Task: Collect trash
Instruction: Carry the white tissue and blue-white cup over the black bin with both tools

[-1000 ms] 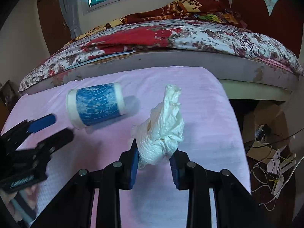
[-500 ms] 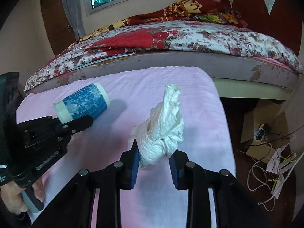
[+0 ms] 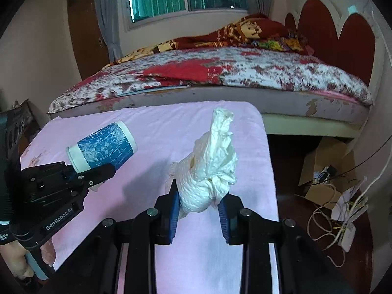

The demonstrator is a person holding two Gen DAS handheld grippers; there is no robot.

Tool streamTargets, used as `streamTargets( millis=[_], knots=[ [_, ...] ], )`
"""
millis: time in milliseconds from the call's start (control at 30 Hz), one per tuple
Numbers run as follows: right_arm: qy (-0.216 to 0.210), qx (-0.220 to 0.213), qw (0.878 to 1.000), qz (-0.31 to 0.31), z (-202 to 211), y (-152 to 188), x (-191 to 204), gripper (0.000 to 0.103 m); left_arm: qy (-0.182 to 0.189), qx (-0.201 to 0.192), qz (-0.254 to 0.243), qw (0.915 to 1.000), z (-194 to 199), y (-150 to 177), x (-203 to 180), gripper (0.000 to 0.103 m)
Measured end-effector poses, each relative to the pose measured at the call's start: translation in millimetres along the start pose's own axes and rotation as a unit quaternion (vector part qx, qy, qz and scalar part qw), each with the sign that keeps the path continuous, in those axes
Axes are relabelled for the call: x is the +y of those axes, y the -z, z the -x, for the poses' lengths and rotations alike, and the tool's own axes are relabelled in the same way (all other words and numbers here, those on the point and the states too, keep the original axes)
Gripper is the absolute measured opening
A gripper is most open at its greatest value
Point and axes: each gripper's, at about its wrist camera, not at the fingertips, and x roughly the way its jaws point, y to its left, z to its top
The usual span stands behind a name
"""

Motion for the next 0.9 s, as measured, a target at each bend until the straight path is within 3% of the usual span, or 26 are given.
streamTargets(
  millis=[433, 900],
  knots=[
    [0.017, -0.041, 0.999, 0.019, 118, 57, 5, 0.03, 0.016, -0.048, -0.027, 0.9983, 83, 33, -53, 0.004],
    [0.051, -0.067, 0.996, -0.003, 205, 115, -47, 0.03, 0.042, -0.051, -0.056, 0.9962, 102, 56, -116, 0.004]
  ],
)
